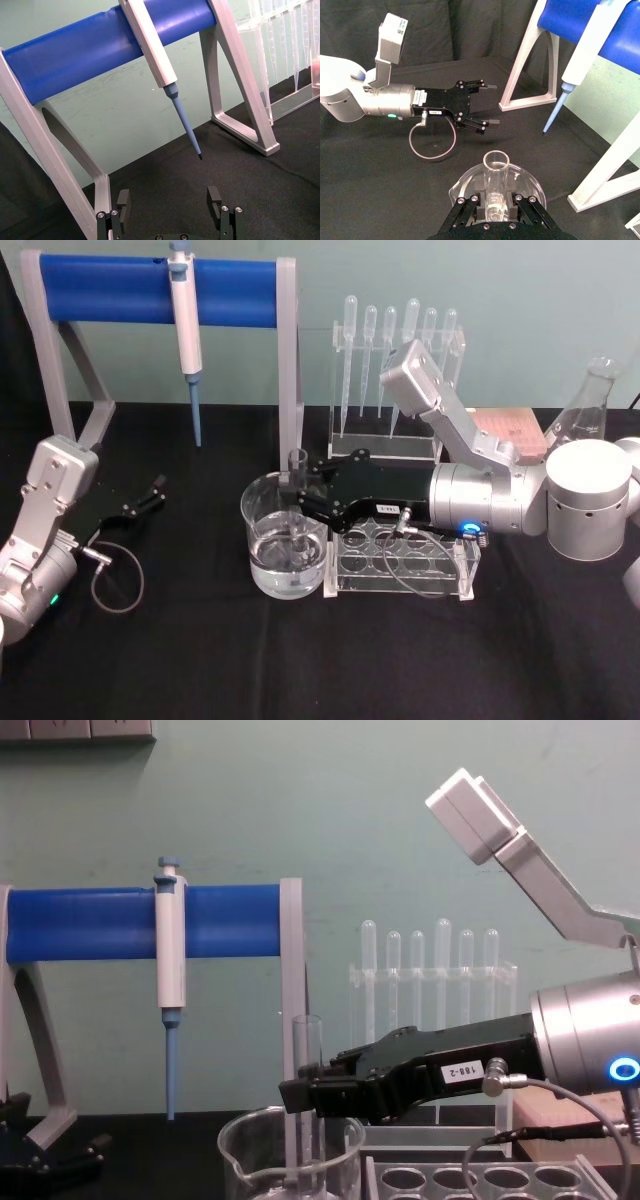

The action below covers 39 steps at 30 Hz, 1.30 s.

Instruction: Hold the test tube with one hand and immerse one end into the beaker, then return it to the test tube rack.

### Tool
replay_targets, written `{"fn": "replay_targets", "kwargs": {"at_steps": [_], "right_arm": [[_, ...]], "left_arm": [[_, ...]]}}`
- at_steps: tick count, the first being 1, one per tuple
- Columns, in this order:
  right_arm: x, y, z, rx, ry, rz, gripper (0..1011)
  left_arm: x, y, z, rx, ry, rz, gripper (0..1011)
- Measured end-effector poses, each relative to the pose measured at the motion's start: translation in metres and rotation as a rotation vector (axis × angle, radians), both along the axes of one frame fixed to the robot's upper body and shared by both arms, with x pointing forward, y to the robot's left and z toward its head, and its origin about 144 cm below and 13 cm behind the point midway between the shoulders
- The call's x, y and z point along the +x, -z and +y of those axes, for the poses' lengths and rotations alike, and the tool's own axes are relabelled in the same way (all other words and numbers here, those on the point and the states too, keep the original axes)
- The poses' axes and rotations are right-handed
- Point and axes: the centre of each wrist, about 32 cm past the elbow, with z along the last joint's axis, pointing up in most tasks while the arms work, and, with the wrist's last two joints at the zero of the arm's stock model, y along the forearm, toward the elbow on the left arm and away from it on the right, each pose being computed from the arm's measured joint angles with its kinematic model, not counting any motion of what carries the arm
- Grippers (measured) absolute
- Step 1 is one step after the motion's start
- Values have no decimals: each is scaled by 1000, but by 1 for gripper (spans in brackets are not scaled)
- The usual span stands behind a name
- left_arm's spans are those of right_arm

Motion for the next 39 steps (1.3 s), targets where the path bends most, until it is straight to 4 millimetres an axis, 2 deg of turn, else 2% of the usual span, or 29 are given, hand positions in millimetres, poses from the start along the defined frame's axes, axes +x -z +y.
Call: {"fn": "replay_targets", "kwargs": {"at_steps": [39], "right_arm": [[0,0,0,6,-3,-2,233]], "left_arm": [[0,0,0,0,0,0,1000]]}}
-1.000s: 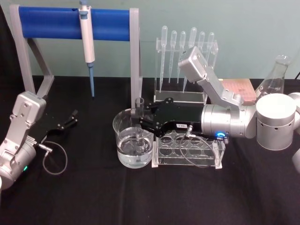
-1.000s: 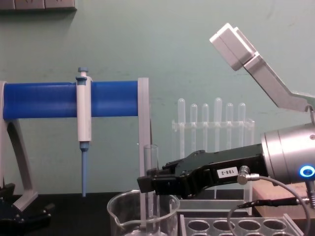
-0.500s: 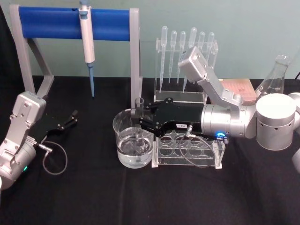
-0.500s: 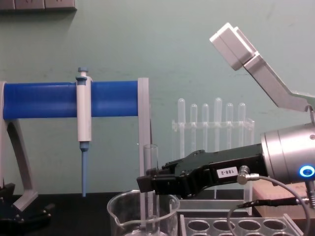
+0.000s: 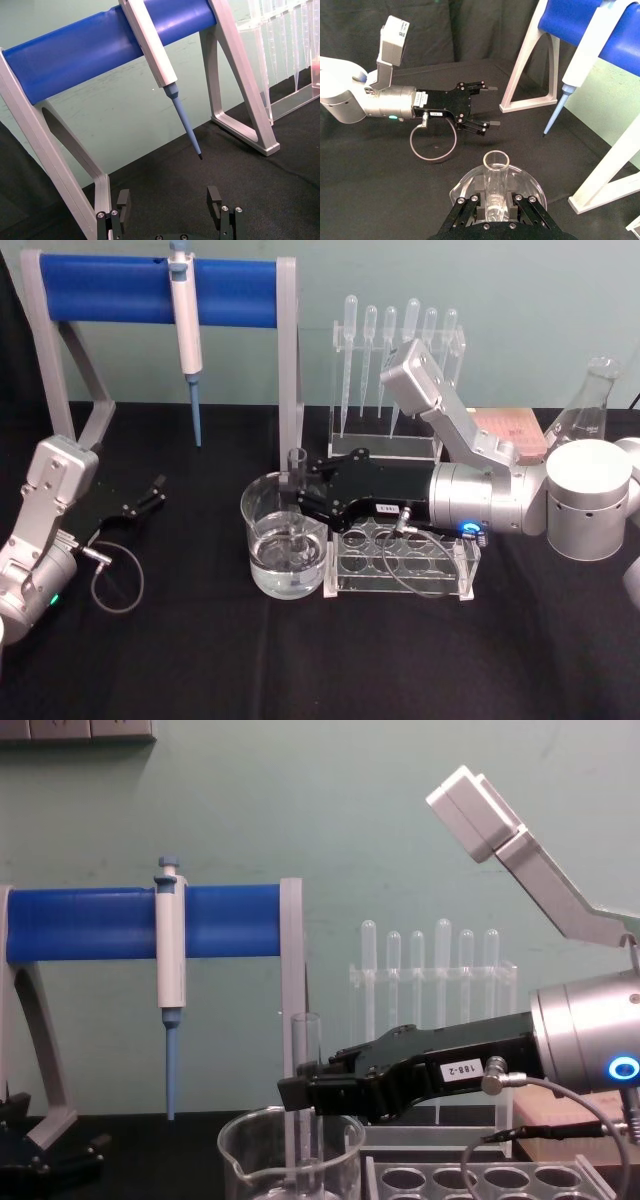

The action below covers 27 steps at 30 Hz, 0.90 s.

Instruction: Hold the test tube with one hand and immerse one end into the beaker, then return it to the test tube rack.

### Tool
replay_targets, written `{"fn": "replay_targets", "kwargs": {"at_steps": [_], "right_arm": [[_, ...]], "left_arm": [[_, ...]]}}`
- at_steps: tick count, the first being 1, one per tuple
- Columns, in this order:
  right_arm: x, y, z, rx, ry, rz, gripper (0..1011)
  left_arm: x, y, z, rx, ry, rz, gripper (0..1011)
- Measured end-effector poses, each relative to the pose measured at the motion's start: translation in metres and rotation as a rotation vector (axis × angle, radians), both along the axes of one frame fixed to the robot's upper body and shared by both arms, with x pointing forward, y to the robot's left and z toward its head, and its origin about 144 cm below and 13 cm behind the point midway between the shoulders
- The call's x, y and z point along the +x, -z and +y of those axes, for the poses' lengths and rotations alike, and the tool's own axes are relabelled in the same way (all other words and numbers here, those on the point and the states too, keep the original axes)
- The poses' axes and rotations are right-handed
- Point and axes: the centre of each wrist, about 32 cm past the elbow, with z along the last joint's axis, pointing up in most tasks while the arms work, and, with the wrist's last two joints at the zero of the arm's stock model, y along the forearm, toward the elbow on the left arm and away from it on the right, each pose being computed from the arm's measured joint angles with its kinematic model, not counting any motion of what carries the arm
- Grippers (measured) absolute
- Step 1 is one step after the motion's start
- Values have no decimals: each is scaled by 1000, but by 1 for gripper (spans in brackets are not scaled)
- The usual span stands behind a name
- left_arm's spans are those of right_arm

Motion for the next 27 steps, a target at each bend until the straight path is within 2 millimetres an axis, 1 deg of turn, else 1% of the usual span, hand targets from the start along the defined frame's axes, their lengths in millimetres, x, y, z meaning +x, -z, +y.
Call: {"fn": "replay_targets", "kwargs": {"at_steps": [27], "right_arm": [[0,0,0,0,0,0,233]], "left_arm": [[0,0,0,0,0,0,1000]]}}
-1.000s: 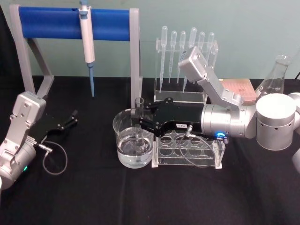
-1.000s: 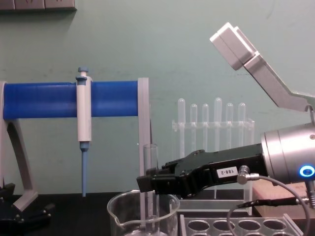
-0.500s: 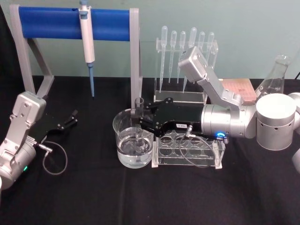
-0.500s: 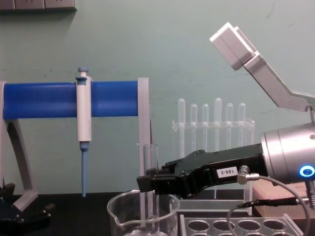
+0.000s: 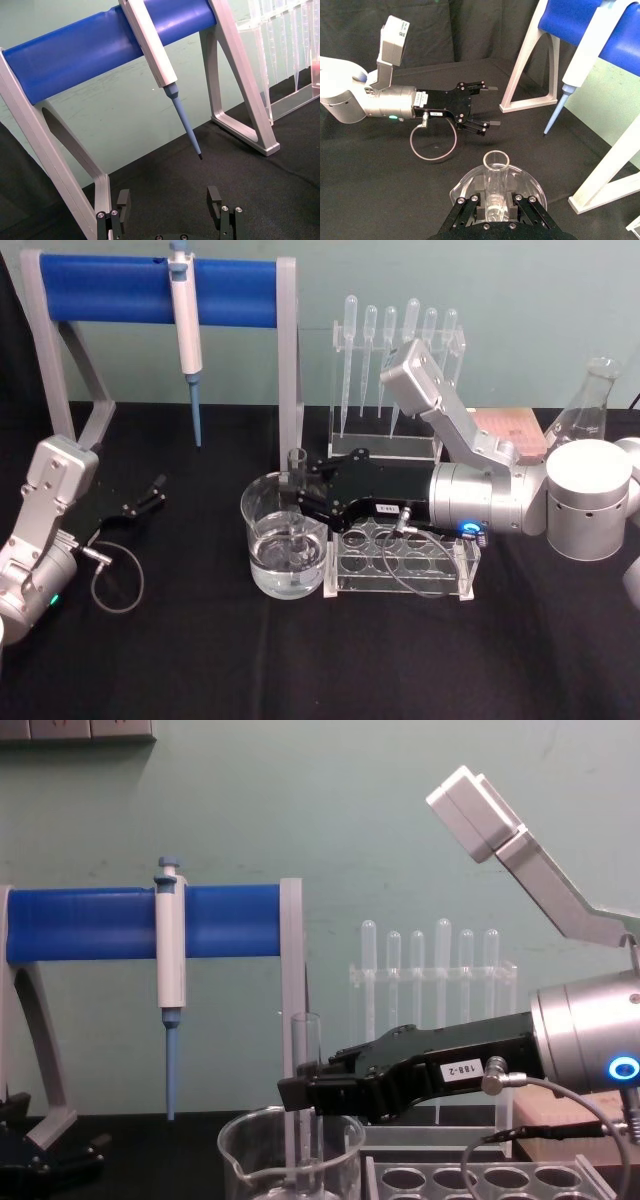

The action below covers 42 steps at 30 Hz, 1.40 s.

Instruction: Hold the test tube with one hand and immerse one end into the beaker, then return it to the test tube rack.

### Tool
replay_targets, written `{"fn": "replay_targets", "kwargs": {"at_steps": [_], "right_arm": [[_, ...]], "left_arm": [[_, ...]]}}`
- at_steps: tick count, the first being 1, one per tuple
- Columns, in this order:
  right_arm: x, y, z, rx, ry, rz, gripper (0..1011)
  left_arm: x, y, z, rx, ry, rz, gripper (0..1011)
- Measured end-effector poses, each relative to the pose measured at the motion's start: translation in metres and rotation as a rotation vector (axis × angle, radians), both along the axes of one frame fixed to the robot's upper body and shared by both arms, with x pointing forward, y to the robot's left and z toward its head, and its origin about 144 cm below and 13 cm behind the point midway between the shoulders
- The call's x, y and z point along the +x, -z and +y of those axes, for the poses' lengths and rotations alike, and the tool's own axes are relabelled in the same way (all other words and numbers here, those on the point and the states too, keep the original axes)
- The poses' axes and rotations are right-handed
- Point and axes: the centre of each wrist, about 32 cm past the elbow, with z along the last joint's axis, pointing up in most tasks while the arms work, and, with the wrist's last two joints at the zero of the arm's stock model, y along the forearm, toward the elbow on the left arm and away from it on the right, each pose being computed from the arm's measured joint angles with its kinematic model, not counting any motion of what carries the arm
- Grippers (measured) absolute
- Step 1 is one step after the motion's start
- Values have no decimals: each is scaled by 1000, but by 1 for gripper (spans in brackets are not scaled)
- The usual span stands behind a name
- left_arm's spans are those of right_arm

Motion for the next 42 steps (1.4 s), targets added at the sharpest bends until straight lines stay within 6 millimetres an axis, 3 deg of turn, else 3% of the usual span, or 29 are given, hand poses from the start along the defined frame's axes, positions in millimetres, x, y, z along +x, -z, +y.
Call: {"fn": "replay_targets", "kwargs": {"at_steps": [42], "right_arm": [[0,0,0,0,0,0,231]], "left_arm": [[0,0,0,0,0,0,1000]]}}
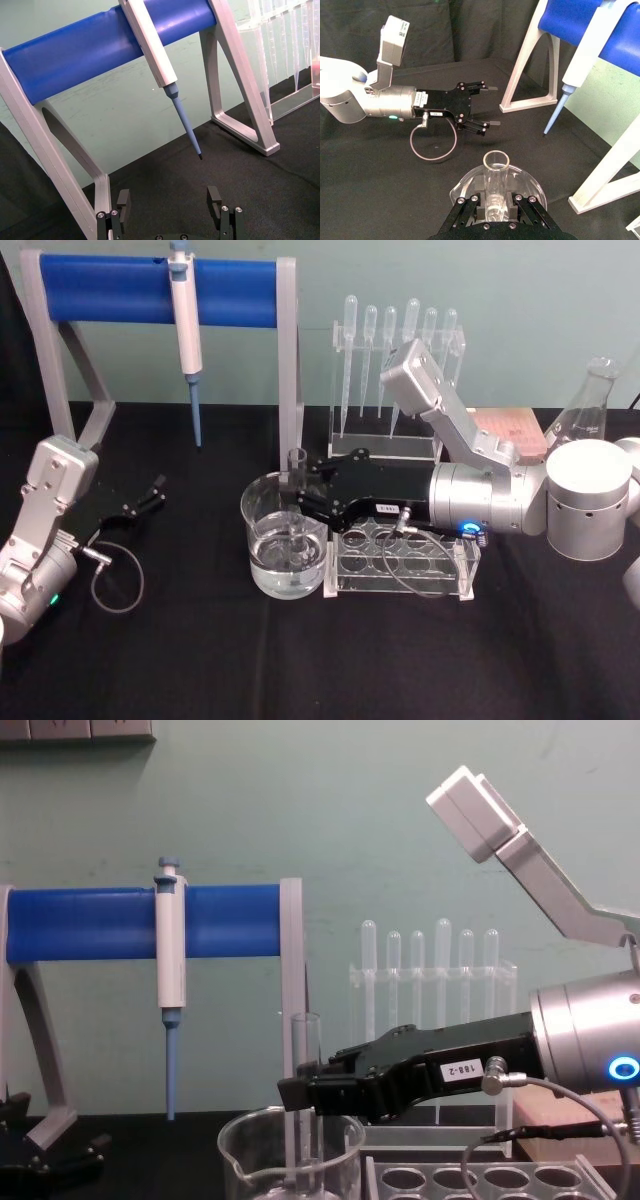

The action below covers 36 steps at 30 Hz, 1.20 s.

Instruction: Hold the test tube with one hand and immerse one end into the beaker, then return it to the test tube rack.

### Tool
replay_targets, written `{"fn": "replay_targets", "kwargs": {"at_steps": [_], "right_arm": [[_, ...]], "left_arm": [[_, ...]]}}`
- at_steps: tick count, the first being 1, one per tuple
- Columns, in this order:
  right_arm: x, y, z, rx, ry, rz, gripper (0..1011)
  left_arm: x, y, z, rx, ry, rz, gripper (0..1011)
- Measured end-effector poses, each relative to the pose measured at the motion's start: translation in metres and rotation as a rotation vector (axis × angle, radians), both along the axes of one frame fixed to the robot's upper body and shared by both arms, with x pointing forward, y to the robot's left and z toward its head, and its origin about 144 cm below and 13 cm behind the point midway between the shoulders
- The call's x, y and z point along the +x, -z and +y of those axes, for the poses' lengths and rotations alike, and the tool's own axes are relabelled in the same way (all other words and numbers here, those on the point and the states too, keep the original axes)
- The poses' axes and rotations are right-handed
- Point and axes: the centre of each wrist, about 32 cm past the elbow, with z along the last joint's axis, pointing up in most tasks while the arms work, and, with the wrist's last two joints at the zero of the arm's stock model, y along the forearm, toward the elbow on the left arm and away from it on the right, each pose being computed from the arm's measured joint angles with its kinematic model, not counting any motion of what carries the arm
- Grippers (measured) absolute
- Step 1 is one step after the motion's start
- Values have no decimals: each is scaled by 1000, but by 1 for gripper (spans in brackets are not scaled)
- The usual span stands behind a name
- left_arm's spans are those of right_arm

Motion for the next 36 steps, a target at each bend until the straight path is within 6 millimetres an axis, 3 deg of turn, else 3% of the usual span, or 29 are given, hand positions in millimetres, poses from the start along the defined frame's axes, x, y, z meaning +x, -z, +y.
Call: {"fn": "replay_targets", "kwargs": {"at_steps": [36], "right_arm": [[0,0,0,0,0,0,231]], "left_arm": [[0,0,0,0,0,0,1000]]}}
